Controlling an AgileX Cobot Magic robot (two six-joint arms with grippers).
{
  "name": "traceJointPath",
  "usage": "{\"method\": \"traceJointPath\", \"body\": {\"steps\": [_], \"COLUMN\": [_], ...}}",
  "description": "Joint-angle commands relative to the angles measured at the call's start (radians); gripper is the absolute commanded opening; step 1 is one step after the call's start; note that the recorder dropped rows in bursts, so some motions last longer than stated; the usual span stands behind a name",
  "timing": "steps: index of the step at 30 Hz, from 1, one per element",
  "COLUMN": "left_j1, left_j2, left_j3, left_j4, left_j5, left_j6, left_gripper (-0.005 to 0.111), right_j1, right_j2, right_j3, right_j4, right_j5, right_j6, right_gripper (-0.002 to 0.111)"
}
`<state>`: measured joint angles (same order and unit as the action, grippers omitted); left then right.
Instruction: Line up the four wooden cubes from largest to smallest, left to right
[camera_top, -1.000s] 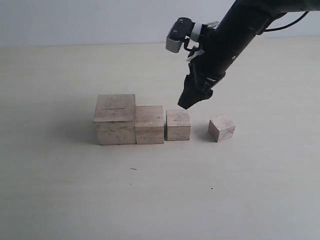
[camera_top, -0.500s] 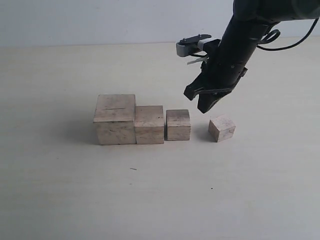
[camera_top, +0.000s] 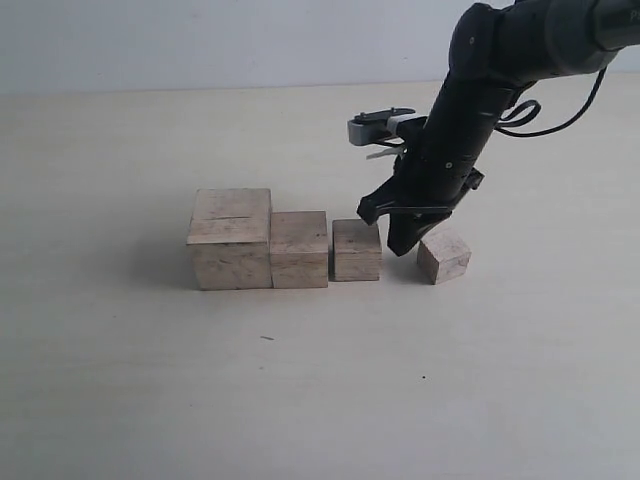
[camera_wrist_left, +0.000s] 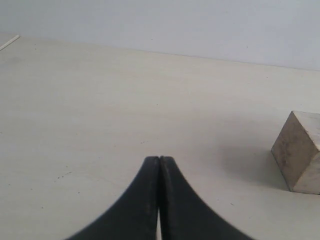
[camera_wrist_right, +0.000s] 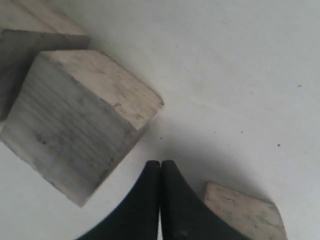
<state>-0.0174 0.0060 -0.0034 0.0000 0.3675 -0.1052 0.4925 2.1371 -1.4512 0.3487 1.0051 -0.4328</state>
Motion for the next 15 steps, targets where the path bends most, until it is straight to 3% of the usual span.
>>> {"method": "traceJointPath", "body": {"steps": [1, 15], "left_j1": [-0.004, -0.004], "left_j2": [-0.006, -0.006], "left_j3": [0.003, 0.003], "left_j4": [0.0, 0.0], "left_j5": [-0.011, -0.011], "left_j6": [0.001, 0.001], "left_gripper": [0.0, 0.0], "right_j1": [0.001, 0.001], "right_j2": [0.017, 0.039], "right_j3": [0.003, 0.003], "right_j4": [0.031, 0.118], "right_j5": [-0.01, -0.038], "right_j6": [-0.012, -0.095], "right_gripper": [0.0, 0.0]}}
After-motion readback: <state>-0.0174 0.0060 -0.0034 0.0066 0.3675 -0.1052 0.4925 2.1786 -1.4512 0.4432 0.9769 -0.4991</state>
